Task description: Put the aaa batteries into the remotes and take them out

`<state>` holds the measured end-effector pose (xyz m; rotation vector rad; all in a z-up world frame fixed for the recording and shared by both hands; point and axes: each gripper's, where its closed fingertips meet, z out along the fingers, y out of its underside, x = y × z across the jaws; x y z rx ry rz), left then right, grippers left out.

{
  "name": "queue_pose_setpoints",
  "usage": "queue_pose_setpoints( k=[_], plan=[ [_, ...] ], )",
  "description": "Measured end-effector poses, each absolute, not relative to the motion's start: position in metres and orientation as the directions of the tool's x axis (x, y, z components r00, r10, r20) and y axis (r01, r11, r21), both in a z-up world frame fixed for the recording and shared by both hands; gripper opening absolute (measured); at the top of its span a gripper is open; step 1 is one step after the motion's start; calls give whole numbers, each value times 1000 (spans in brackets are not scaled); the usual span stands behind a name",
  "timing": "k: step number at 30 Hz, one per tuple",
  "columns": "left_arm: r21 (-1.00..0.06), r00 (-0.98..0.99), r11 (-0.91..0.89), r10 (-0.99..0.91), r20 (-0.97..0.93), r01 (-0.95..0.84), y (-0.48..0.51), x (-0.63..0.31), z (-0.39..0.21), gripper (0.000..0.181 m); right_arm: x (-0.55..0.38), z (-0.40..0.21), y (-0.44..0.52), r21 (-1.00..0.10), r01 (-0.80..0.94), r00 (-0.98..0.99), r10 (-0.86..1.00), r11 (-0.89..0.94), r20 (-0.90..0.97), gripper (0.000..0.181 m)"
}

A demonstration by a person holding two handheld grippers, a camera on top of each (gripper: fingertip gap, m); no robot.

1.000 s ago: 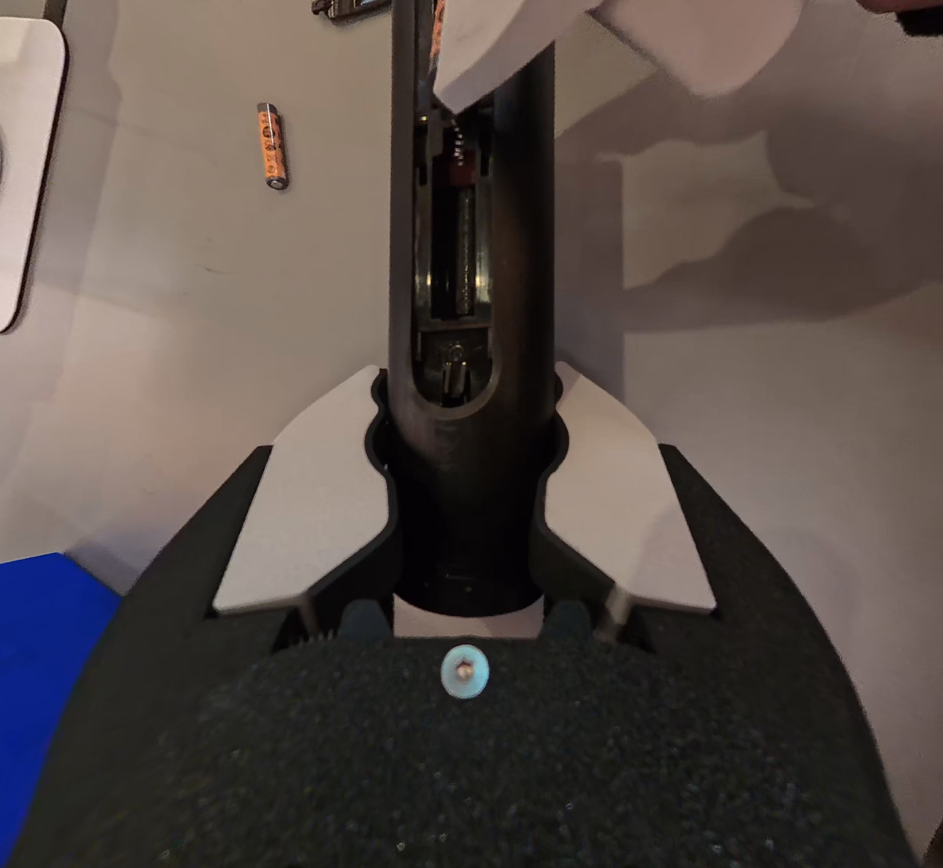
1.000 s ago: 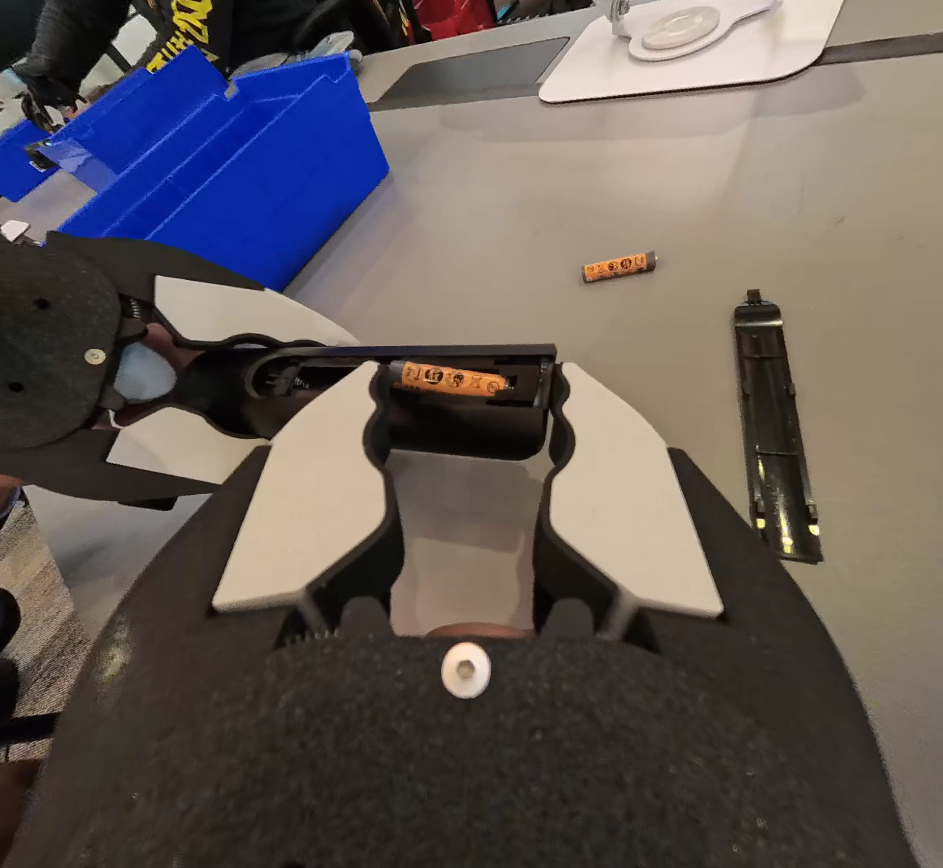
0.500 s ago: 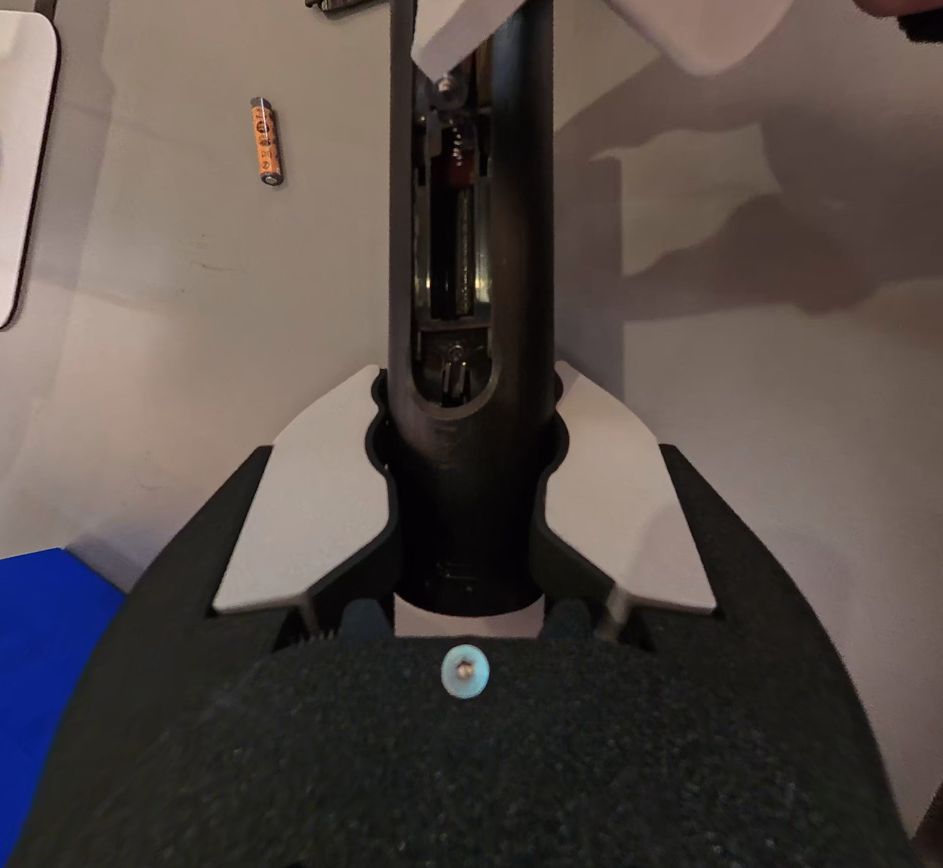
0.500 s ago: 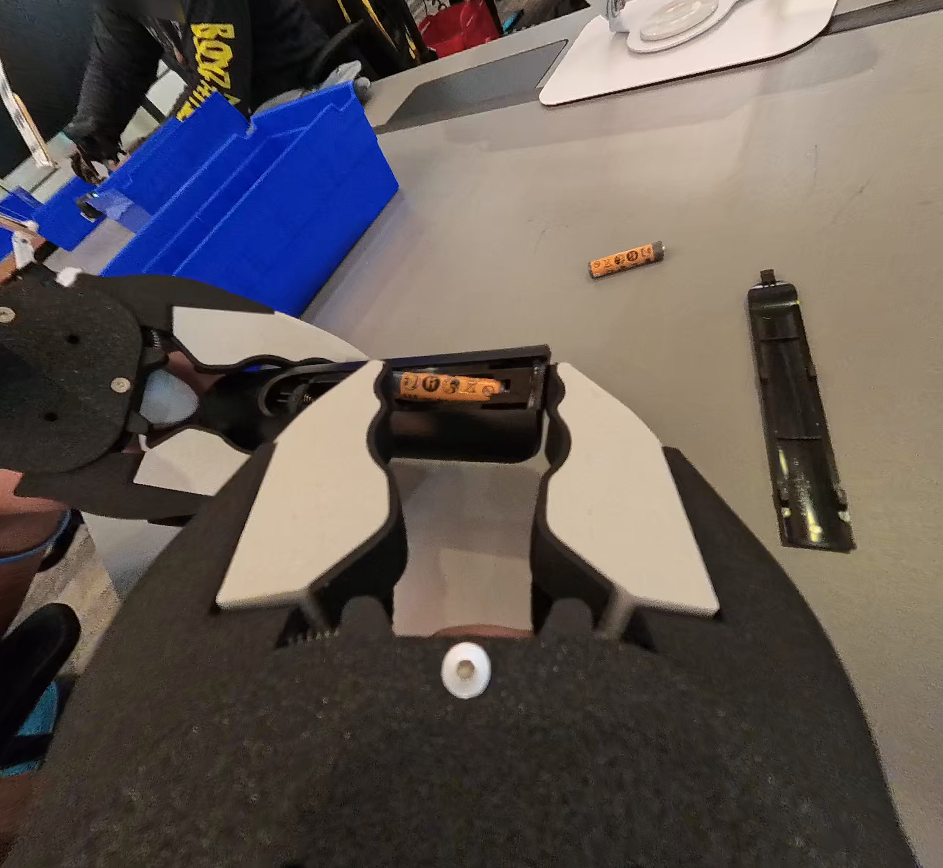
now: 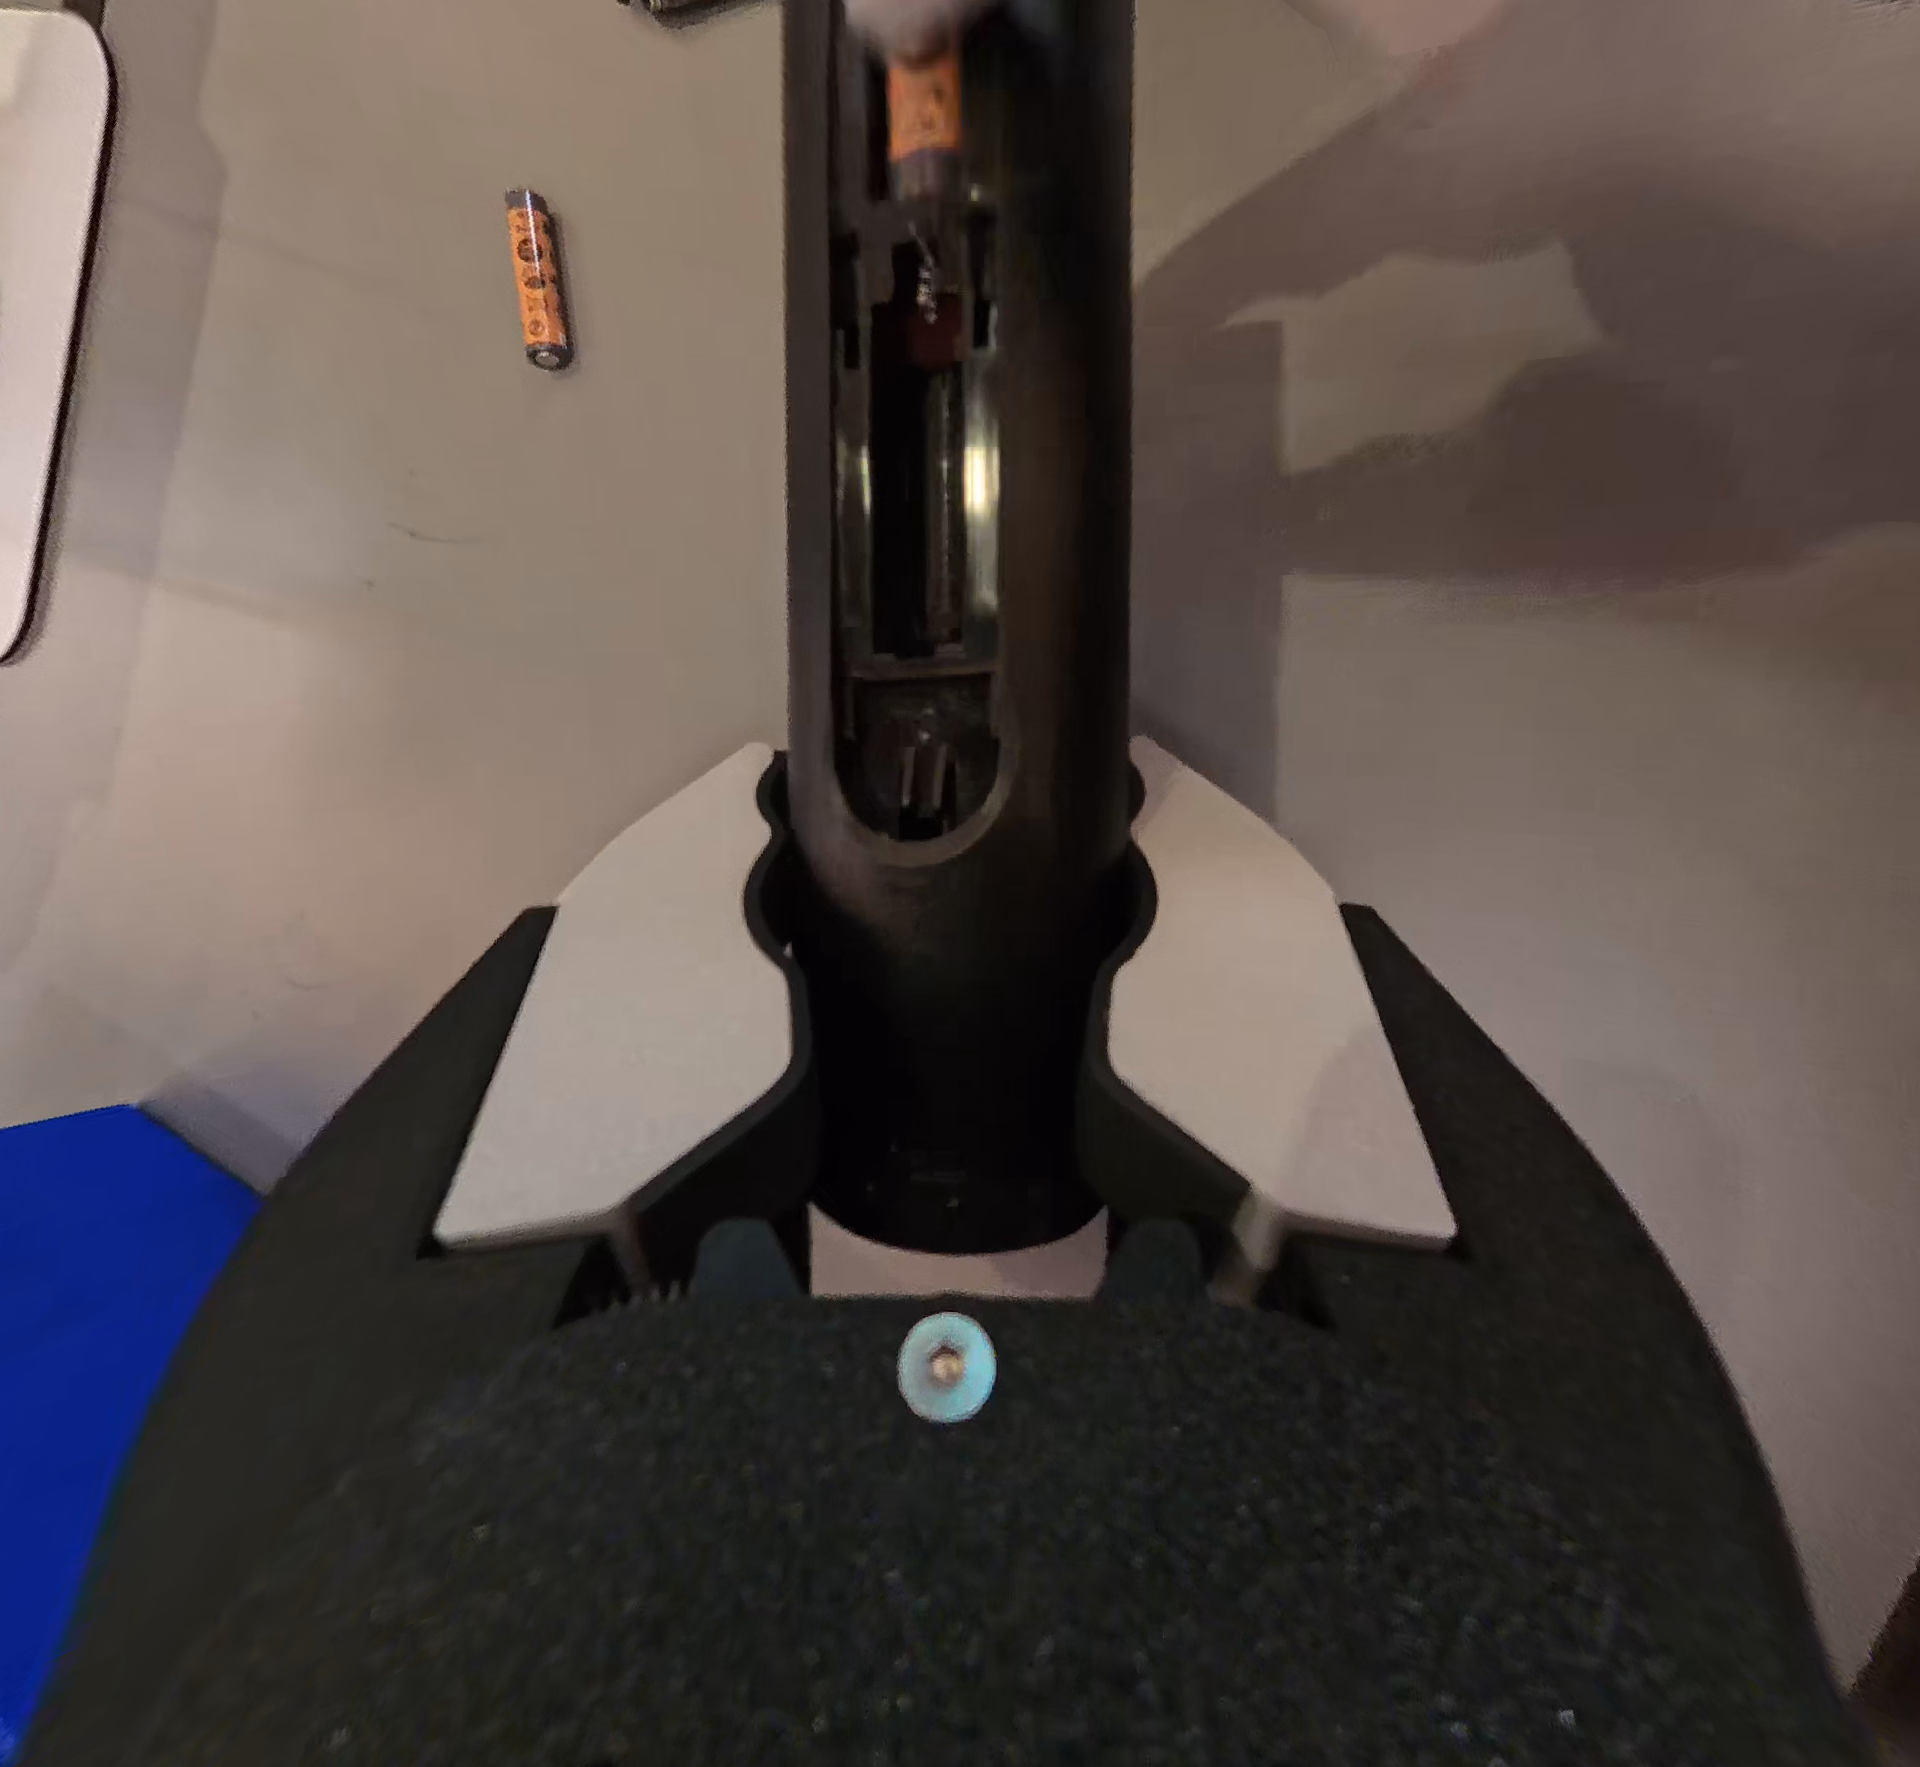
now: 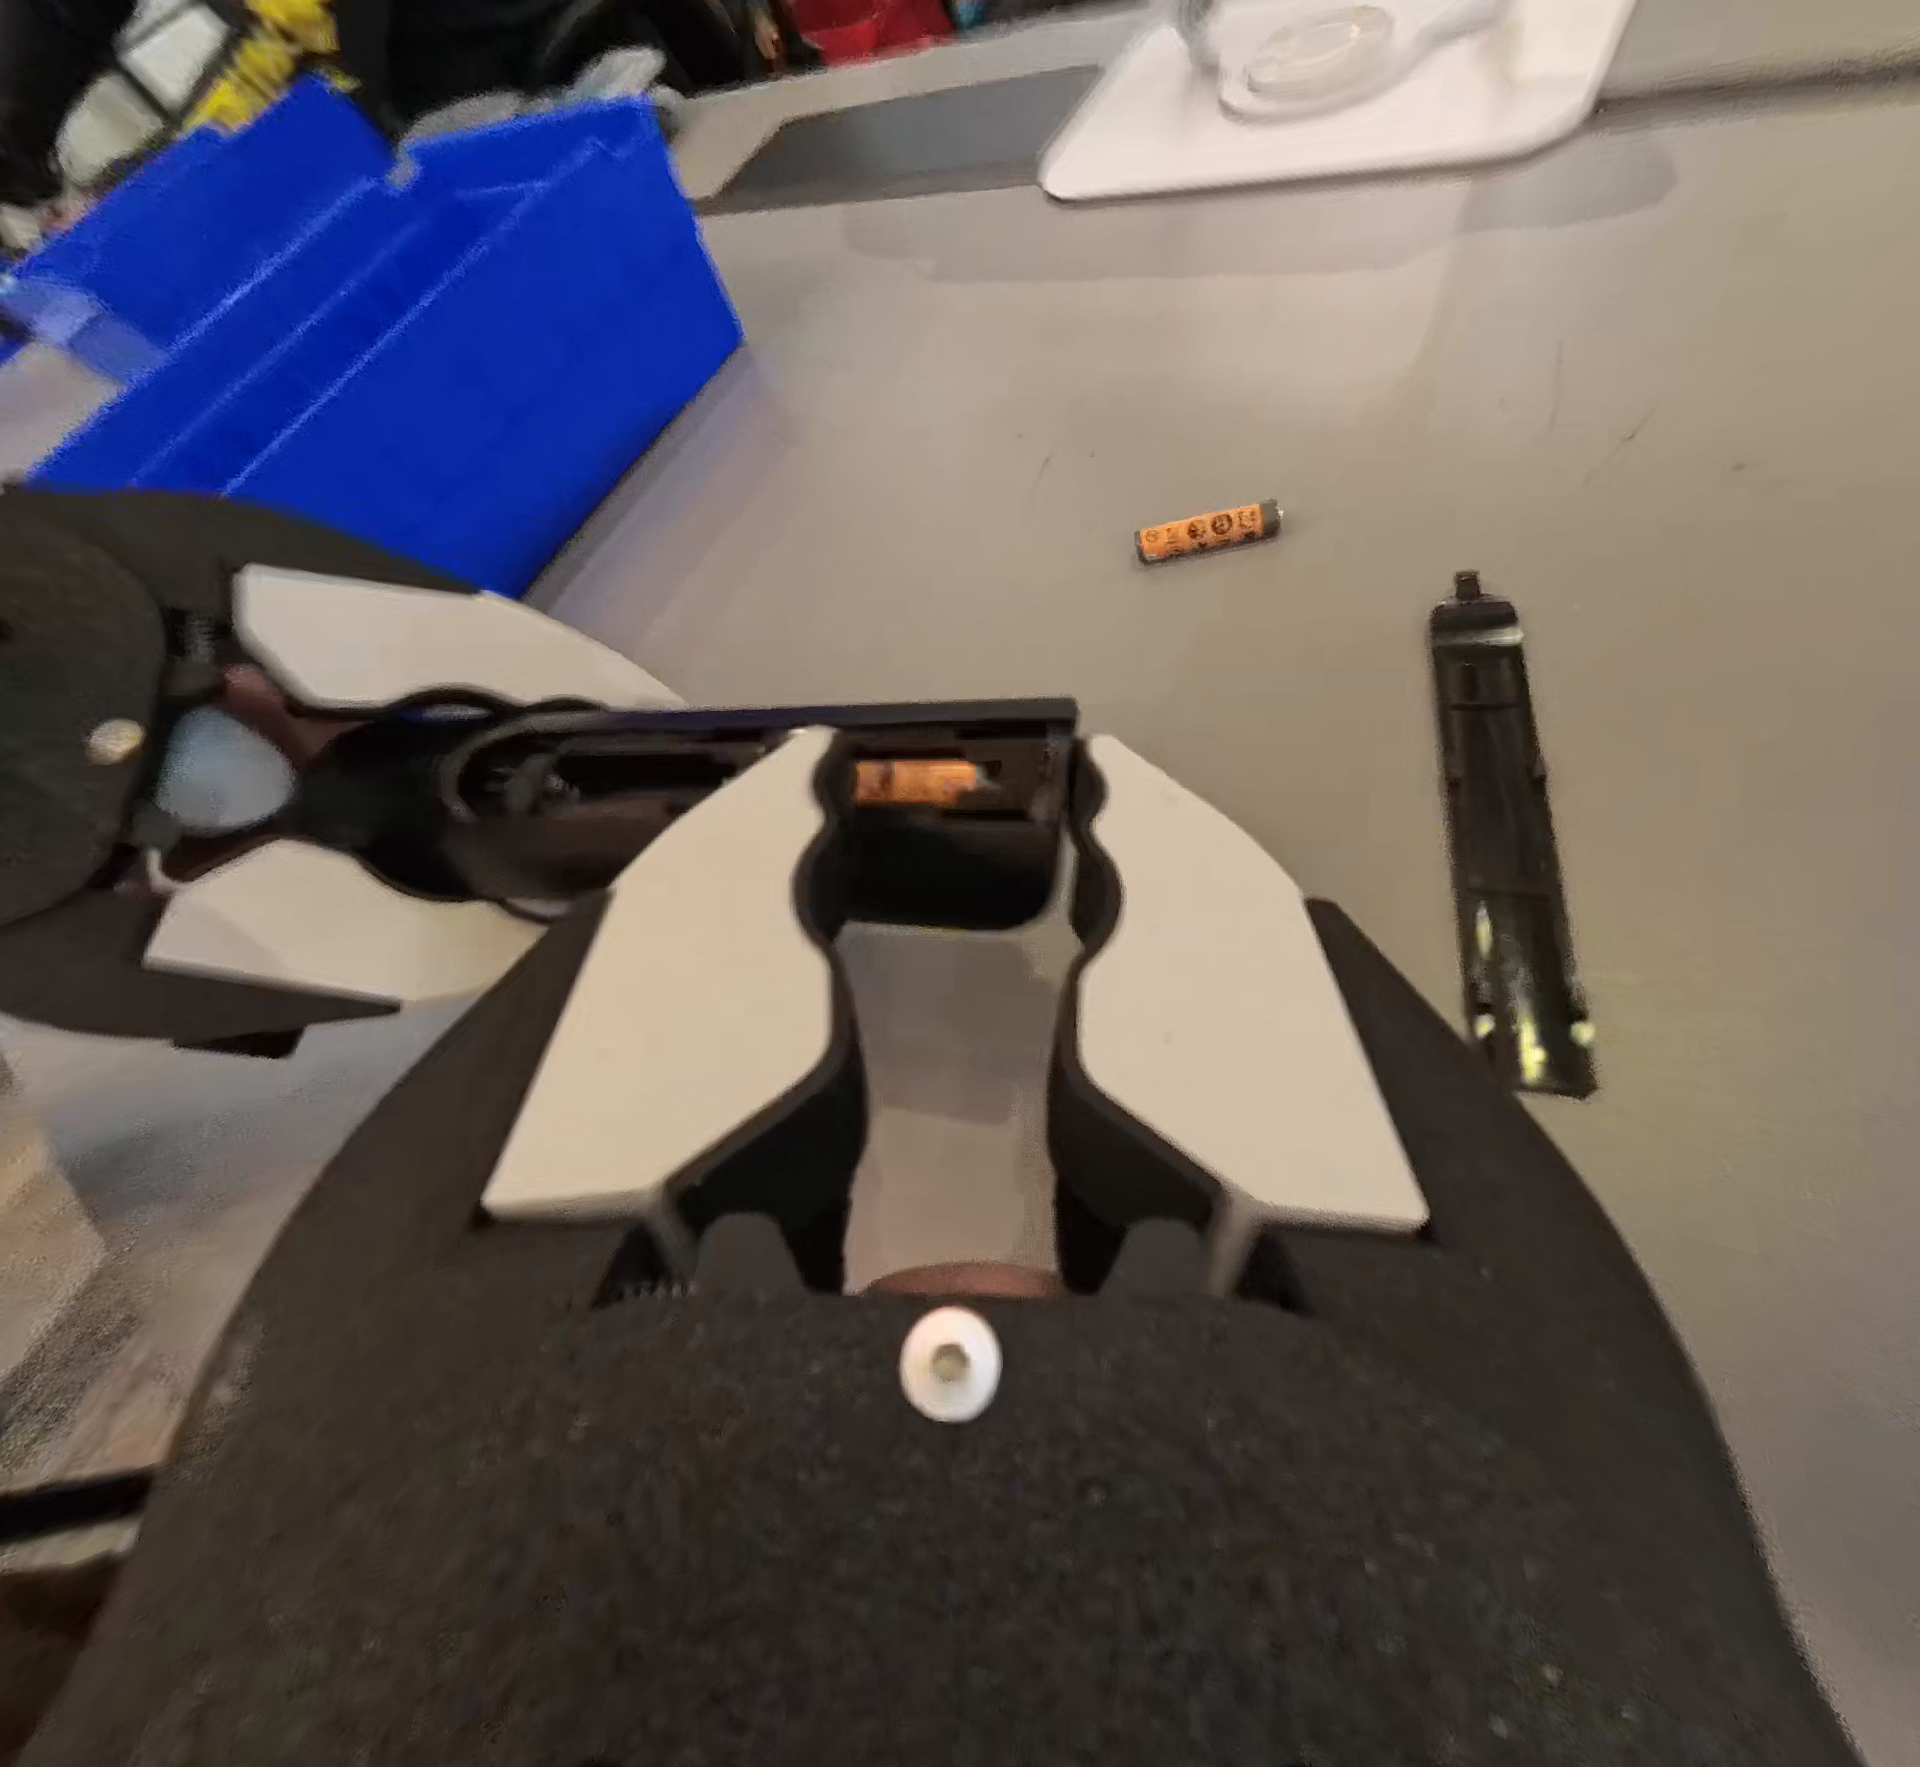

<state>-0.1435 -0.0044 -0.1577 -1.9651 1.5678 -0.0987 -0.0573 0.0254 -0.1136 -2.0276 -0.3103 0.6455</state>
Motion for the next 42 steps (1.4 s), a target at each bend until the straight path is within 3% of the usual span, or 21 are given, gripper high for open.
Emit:
queue_pose_setpoints(
  k=[2,5,8,12,17,20,24,26,28,30,32,34,36,42],
  plan=[
    [-484,281,-93,-901,-331,-870,-3,-148,-162,57,-53,-103,24,-854,-102,790,480,-510,-381,21],
    [-503,298,-116,-906,-299,-856,-4,-146,-164,57,-53,-98,26,-872,-72,785,512,-484,-349,20],
    [-512,301,-119,-908,-290,-851,-4,-146,-162,57,-55,-98,27,-866,-79,785,505,-493,-359,24],
    [-494,291,-99,-898,-329,-864,0,-147,-157,57,-64,-109,24,-838,-89,775,491,-538,-397,51],
    [-503,291,-104,-905,-309,-858,0,-147,-158,57,-67,-114,26,-810,-121,764,467,-574,-444,55],
    [-512,293,-107,-909,-297,-852,0,-147,-160,57,-62,-121,30,-825,-70,810,451,-561,-375,40],
    [-549,328,-134,-904,-272,-825,7,-154,-160,57,-63,-103,38,-819,-57,716,548,-572,-432,51],
    [-546,348,-156,-899,-267,-823,10,-164,-162,57,-53,-90,52,-825,93,685,637,-557,-353,45],
    [-565,370,-176,-895,-250,-806,10,-171,-162,57,-48,-86,67,-781,368,606,767,-505,-211,46],
    [-597,370,-184,-906,-205,-781,3,-174,-160,57,-43,-91,87,-654,665,468,884,-361,-11,46],
    [-611,371,-188,-909,-187,-769,-3,-178,-160,57,-45,-101,113,-511,848,266,947,-142,178,44],
    [-609,383,-203,-906,-180,-767,-7,-181,-162,57,-57,-122,124,-427,904,73,981,11,180,38],
    [-611,389,-215,-906,-167,-762,-10,-182,-165,57,-61,-149,133,-348,936,-10,993,50,114,37],
    [-619,396,-218,-903,-165,-754,-10,-183,-160,57,-55,-193,160,-221,965,-119,988,139,102,32]
  ],
)
